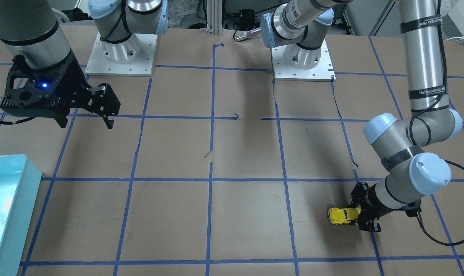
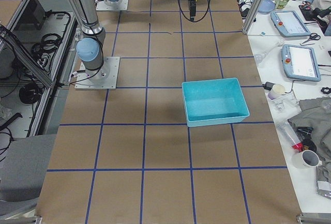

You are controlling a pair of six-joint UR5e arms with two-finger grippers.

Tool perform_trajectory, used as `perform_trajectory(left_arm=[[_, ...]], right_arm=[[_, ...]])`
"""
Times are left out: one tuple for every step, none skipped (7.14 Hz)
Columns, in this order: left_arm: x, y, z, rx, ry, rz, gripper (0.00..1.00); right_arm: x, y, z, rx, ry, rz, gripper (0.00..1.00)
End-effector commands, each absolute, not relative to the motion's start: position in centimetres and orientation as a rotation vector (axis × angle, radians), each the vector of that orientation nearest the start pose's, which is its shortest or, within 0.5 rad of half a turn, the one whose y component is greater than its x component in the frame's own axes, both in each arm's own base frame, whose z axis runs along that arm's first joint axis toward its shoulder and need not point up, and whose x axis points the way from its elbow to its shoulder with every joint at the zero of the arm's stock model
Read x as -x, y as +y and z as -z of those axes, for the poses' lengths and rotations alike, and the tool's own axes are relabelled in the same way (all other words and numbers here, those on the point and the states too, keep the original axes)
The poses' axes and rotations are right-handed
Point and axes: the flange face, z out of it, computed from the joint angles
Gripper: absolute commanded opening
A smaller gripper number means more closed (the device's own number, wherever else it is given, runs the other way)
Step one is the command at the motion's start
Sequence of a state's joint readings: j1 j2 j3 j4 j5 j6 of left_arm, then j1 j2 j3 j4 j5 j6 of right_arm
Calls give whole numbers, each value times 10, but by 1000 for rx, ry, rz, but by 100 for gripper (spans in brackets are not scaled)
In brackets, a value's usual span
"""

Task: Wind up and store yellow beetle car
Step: 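Open the left gripper and lift it off the car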

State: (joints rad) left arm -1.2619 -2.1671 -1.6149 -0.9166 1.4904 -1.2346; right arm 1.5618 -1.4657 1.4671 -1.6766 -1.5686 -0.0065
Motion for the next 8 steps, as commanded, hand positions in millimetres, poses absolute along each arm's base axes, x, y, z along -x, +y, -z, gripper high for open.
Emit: perform_trajectory(left_arm=[[-82,-664,-178,2154,2388,-40,0],[-85,-665,-177,2172,2378,-46,37],[-83,-666,-187,2180,2386,-23,79],[-76,-669,-198,2175,2404,2,93],[-75,-669,-206,2179,2410,19,97],[-73,-669,-216,2178,2418,42,99],[-69,-668,-228,2170,2429,69,98],[-67,-665,-242,2109,2481,84,99]], right_arm=[[-128,-547,-495,-2,3137,164,100],[-128,-547,-495,0,3138,164,100],[-128,-547,-495,0,3137,164,100],[-128,-547,-496,0,3138,166,100],[-128,-547,-496,0,3138,166,100],[-128,-547,-495,0,3140,164,100],[-128,-547,-495,0,3140,164,100],[-128,-547,-495,0,3138,164,100]])
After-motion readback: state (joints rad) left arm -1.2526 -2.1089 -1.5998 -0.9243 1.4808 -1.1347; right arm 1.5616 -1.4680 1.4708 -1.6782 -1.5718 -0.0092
